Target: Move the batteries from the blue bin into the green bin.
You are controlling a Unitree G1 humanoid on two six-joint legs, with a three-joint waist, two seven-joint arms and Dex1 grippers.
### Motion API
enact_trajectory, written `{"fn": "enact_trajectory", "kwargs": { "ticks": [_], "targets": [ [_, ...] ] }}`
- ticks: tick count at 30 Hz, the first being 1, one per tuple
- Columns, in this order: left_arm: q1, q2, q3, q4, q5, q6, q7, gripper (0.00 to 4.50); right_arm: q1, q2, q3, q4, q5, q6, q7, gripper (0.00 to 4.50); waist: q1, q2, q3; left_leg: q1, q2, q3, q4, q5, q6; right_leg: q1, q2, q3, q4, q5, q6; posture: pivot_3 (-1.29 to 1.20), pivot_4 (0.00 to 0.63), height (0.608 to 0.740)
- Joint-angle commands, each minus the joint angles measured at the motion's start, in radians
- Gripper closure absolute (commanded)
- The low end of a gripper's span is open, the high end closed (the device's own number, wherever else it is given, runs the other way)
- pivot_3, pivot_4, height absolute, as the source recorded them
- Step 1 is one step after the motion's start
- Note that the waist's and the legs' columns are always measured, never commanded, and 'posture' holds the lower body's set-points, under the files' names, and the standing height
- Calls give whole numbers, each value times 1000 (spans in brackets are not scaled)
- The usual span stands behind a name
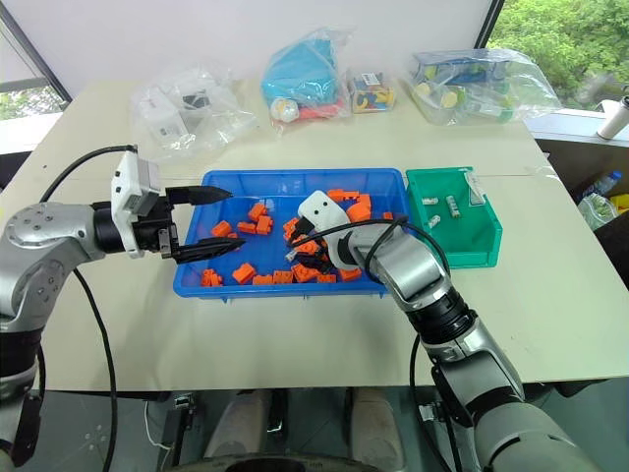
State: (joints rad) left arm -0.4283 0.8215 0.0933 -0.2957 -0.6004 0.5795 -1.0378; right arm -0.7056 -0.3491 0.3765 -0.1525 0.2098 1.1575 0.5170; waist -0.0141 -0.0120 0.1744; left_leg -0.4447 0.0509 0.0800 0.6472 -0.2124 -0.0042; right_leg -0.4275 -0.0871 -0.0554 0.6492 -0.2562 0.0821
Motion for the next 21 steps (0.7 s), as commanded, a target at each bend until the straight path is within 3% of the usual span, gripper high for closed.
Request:
{"fn": "enact_trajectory", "kwargs": {
  "ticks": [1, 2, 8, 17, 18, 21],
  "targets": [
    [-17, 2, 11, -14, -1, -11, 2, 0, -10, 0, -39, -18, 13, -11, 7, 2798, 0, 0, 0, 0, 0, 0, 0, 0, 0, 0, 0, 0, 0, 0, 0, 0, 150, 736],
    [-17, 1, 9, -12, 1, -13, 2, 0, -15, 2, -48, -15, 16, -11, 6, 3270, 0, 0, 0, 0, 0, 0, 0, 0, 0, 0, 0, 0, 0, 0, 0, 0, 150, 736],
    [-31, -7, 1, 6, 11, -26, -2, 0, -65, 38, -73, 37, 15, -50, 0, 3290, 0, 0, 0, 0, 0, 0, 0, 0, 0, 0, 0, 0, 0, 0, 0, 0, 150, 736],
    [-54, -27, -22, 28, 30, -50, -9, 0, -220, 226, 30, 287, -46, -244, 19, 3290, -4, 0, 0, 0, 1, 0, -1, 0, 0, -1, 1, 0, 0, 0, 0, 0, 150, 736],
    [-55, -29, -23, 29, 32, -53, -8, 0, -234, 239, 38, 317, -58, -265, 21, 2276, -4, 0, 0, 0, 1, 0, -1, 0, 0, -1, 1, 0, 0, 0, 0, 0, 150, 736],
    [-51, -32, -21, 27, 32, -56, -5, 0, -263, 241, 41, 354, -79, -296, 34, 949, 4, 0, 0, 0, 0, 0, 0, 0, 0, 0, 1, 0, 0, 0, 0, 0, 150, 736]
  ]
}}
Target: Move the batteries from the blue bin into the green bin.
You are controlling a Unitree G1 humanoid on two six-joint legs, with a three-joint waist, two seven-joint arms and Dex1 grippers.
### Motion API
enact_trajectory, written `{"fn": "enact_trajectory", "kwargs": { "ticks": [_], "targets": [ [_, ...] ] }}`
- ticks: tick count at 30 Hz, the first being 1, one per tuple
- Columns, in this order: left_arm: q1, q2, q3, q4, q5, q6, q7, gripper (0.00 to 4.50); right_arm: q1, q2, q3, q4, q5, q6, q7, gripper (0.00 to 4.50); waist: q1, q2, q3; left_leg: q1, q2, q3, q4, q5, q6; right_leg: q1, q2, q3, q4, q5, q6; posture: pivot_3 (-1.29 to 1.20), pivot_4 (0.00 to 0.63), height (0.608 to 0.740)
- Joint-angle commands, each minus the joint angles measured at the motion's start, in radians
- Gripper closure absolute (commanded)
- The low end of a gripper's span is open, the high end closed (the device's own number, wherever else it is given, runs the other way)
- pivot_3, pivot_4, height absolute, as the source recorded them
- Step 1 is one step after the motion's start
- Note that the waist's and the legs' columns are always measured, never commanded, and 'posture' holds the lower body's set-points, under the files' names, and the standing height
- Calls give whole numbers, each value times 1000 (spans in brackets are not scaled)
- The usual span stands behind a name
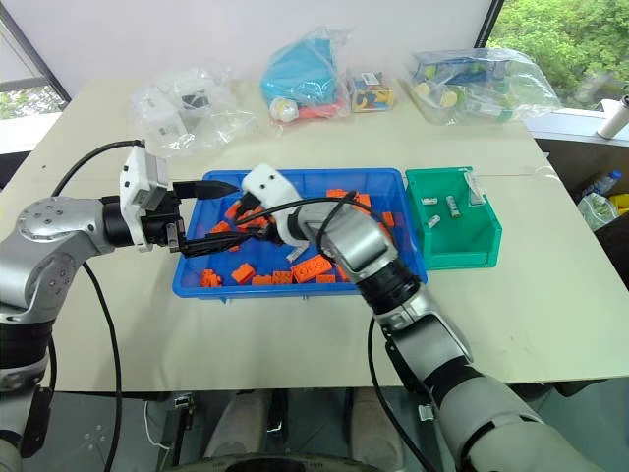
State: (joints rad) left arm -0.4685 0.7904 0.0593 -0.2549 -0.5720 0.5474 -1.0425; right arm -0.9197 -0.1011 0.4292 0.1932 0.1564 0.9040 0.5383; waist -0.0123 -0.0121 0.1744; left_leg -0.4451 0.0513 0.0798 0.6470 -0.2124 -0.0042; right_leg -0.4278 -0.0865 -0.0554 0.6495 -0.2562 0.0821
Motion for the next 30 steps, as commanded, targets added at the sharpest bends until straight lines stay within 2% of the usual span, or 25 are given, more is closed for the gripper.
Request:
{"fn": "enact_trajectory", "kwargs": {
  "ticks": [1, 8, 12, 14, 21, 30],
  "targets": [
    [-5, -1, 16, -16, 4, -26, 0, 0, -47, -25, -26, -16, -18, -22, 23, 594, 3, 0, 0, 0, 0, 0, 0, 0, 0, 0, 0, 0, 0, 0, 0, 0, 150, 736],
    [41, 1, 28, -40, 1, -40, 2, 0, 80, -175, -76, -294, 39, 209, 57, 594, -1, 0, 0, 0, 0, 0, 0, 0, 0, 0, -1, 0, 0, 0, 0, 0, 150, 736],
    [40, 1, 23, -27, 6, -49, -5, 0, 132, -188, -108, -385, 67, 313, 33, 594, -7, 0, 0, 1, 0, 0, 0, 0, 0, 0, 0, 0, 0, 0, 0, 0, 150, 736],
    [32, 0, 18, -18, 9, -52, -8, 0, 146, -175, -121, -401, 74, 340, 13, 43, -7, 0, 0, 1, 0, 0, -1, 0, 0, 0, 0, 0, 0, 0, 0, 0, 150, 736],
    [-1, -6, 1, -4, 13, -51, -20, 0, 168, -146, -116, -382, 75, 351, -33, 18, 1, 0, 0, 0, 0, 0, 0, 0, 0, 0, 0, 0, 0, 0, 0, 0, 150, 736],
    [-19, -6, 0, 4, 18, -46, -31, 0, 216, -162, -74, -334, 59, 321, -44, 18, -2, 0, 0, 0, 0, 0, 0, 0, 0, 0, 0, 0, 0, 0, 0, 0, 150, 736]
  ]
}}
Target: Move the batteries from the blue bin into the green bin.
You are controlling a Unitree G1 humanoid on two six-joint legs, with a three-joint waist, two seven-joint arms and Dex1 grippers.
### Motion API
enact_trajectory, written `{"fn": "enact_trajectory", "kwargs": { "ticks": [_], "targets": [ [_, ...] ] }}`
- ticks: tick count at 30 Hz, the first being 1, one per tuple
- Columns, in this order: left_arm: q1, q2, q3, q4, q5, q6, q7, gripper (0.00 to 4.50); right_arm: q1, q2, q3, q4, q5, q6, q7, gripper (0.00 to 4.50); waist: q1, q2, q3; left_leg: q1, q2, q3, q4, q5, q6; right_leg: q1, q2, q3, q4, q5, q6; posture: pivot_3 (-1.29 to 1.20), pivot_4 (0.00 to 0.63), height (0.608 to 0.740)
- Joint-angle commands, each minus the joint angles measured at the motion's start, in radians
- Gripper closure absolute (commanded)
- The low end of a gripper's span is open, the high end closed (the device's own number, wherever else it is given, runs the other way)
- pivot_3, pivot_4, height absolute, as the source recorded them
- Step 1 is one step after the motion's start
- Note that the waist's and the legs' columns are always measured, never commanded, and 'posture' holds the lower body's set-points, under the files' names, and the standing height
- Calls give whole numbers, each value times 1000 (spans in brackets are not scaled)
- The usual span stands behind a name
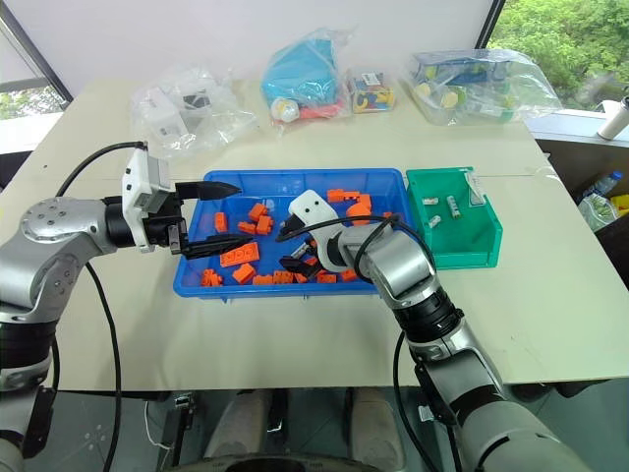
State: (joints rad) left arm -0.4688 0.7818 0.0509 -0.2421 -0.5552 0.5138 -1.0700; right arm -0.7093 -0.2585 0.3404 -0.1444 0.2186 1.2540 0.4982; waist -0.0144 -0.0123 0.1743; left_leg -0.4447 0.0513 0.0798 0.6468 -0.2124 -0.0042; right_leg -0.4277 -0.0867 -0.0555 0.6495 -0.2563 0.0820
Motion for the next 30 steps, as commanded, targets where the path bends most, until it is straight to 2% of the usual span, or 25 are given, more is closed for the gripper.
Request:
{"fn": "enact_trajectory", "kwargs": {
  "ticks": [1, 4, 5, 7, 10, 13, 17, 21, 23, 25, 30],
  "targets": [
    [-19, 3, 8, -9, 2, -13, -4, 0, 8, -3, 17, 9, -4, -32, -4, 18, 0, 0, 0, 0, 0, 0, 0, 0, 0, 0, 0, 0, 0, 0, 0, 0, 150, 736],
    [-21, 3, 8, -8, 2, -12, -4, 0, 14, 1, 26, 16, -3, -44, -2, 18, 0, 0, 0, 0, 0, 0, 0, 0, 0, 0, 0, 0, 0, 0, 0, 0, 150, 736],
    [-24, 2, 7, -7, 2, -12, -4, 0, 15, 4, 26, 20, -3, -50, -3, 254, 0, 0, 0, 0, 0, 0, 0, 0, 0, 0, 0, 0, 0, 0, 0, 0, 150, 736],
    [-29, 1, 5, -4, 2, -11, -5, 0, 15, 6, 25, 26, -7, -60, -6, 791, 0, 0, 0, 0, 0, 0, 0, 0, 0, 0, 0, 0, 0, 0, 0, 0, 150, 736],
    [-34, 0, 2, -1, -1, -9, -11, 0, 11, -2, 19, 25, -9, -63, -8, 2251, 0, 0, 0, 0, 0, 0, 0, 0, 0, 0, 0, 0, 0, 0, 0, 0, 150, 736],
    [-43, -5, -5, 9, -2, -10, -23, 0, -5, -18, -15, 12, 3, -46, -2, 2265, 1, 0, 0, 0, 0, 0, 0, 0, 0, 0, 0, 0, 0, 0, 0, 0, 150, 736],
    [-50, -21, -20, 13, -12, -6, -39, 0, -71, -74, -158, -14, 38, -28, 14, 2265, 4, 0, 0, 0, 0, 0, 1, 0, 0, 0, 0, 0, 0, 0, 0, 0, 150, 736],
    [-48, -43, -44, -7, -21, 0, -51, 0, -125, -250, -310, 4, 40, -28, 28, 2265, 4, 0, 0, -1, 0, 0, 1, 0, 0, 0, 0, 0, -1, 0, 0, 0, 150, 736],
    [-49, -54, -55, -2, -14, -8, -57, 0, -100, -392, -366, 4, 35, -27, 59, 2265, 13, 0, 0, -1, -1, 0, 0, 0, 0, 0, 0, 0, -1, 0, 0, 0, 150, 736],
    [-51, -60, -60, 11, -7, -17, -62, 0, -61, -483, -393, -8, 44, -33, 86, 2265, 19, 0, 1, -1, -1, 0, -1, 0, 0, 0, -1, 0, -2, 0, 0, 0, 150, 736],
    [-48, -63, -69, 28, 8, -37, -75, 0, 52, -602, -436, -52, 32, -74, 87, 2265, 3, 0, 1, 1, 0, 1, -1, 0, 1, 0, 0, 0, -2, 0, 0, 0, 150, 736]
  ]
}}
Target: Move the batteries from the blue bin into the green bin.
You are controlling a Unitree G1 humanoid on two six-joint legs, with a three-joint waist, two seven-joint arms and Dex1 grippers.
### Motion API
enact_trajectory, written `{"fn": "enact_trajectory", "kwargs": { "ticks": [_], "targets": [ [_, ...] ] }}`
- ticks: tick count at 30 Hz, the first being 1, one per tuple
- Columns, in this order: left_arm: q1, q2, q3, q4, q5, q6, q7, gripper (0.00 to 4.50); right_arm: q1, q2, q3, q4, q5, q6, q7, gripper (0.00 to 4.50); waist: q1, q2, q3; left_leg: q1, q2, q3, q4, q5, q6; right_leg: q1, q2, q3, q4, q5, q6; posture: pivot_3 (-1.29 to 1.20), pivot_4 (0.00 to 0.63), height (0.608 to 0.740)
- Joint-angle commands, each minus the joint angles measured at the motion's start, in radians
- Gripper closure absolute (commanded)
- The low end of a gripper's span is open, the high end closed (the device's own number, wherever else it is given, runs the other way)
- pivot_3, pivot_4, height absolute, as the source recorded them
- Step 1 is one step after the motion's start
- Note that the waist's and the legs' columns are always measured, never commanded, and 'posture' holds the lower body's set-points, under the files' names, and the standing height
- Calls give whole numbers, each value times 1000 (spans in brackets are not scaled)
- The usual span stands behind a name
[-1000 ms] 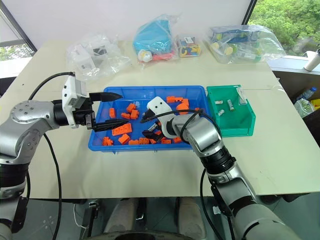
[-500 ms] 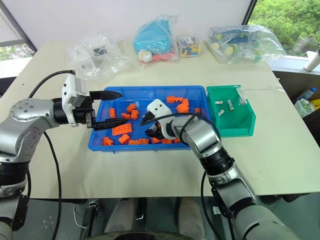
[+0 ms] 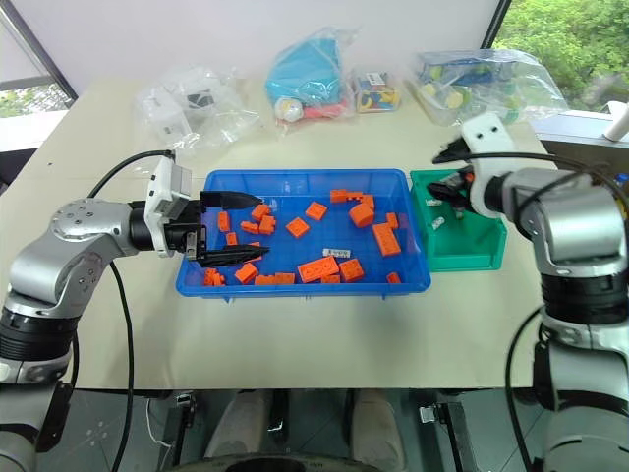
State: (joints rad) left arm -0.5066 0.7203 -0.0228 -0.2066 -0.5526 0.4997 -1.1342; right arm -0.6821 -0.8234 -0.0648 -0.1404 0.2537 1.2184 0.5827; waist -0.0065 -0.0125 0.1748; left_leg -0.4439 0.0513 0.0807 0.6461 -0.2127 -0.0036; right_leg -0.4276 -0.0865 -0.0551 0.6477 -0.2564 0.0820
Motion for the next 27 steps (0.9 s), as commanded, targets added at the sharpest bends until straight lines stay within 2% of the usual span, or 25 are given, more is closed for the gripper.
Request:
{"fn": "enact_trajectory", "kwargs": {
  "ticks": [1, 2, 3, 6, 11, 14, 17, 21, 27],
  "targets": [
    [-11, -2, 4, -6, 5, -24, -12, 0, 45, -50, -29, -63, -9, -51, 2, 2265, -7, 0, 0, 0, 0, 0, 0, 0, 0, 0, 0, 0, 0, 0, 0, 0, 150, 736],
    [-12, -3, 4, -5, 6, -26, -13, 0, 59, -56, -30, -69, -8, -55, 3, 2265, -7, 0, 0, 0, 0, 0, 0, 0, 0, 0, 0, 0, 0, 0, 0, 0, 150, 736],
    [-13, -4, 4, -3, 7, -28, -15, 0, 67, -56, -32, -73, -2, -53, 4, 1253, -7, 0, 0, 0, 0, 0, 0, 0, 0, 0, 0, 0, 0, 0, 0, 0, 150, 736],
    [-18, -7, 4, 5, 12, -33, -17, 0, 64, -65, -12, -72, -9, -79, 5, 54, -5, 0, 0, 0, 0, 0, 0, 0, 0, 0, 0, 0, 0, 0, 0, 0, 150, 736],
    [-22, -9, 9, 9, 17, -36, -18, 0, -41, 12, 0, -91, 47, -129, 35, 54, -6, 1, 0, 0, 0, 0, 1, 0, 0, 0, 0, 0, 0, 0, 0, 0, 150, 736],
    [-21, -11, 11, 6, 20, -35, -15, 0, -65, 78, 83, -138, 92, -133, 84, 54, -7, 1, 0, 0, 0, -1, 0, 0, 0, 0, 0, 0, 0, 0, 0, 0, 150, 736],
    [-23, -10, 14, -1, 19, -30, -10, 0, -44, 94, 209, -160, 81, -197, 152, 54, -5, 0, 0, -1, 0, -1, 0, 0, 0, 0, 0, 0, 0, 0, 0, 0, 150, 736],
    [-21, -2, 25, -11, 17, -22, -1, 0, -44, 108, 360, -97, 11, -340, 215, 54, 1, 0, 0, -2, -1, -1, 2, 0, 0, 0, -1, 0, 0, 0, 0, 0, 150, 736],
    [1, 20, 54, -44, 6, -2, 25, 0, -54, 89, 462, 72, -118, -561, 288, 54, -4, 0, 0, -2, -1, -1, 2, 0, 0, 1, -1, 0, 0, 0, 0, 0, 150, 736]
  ]
}}
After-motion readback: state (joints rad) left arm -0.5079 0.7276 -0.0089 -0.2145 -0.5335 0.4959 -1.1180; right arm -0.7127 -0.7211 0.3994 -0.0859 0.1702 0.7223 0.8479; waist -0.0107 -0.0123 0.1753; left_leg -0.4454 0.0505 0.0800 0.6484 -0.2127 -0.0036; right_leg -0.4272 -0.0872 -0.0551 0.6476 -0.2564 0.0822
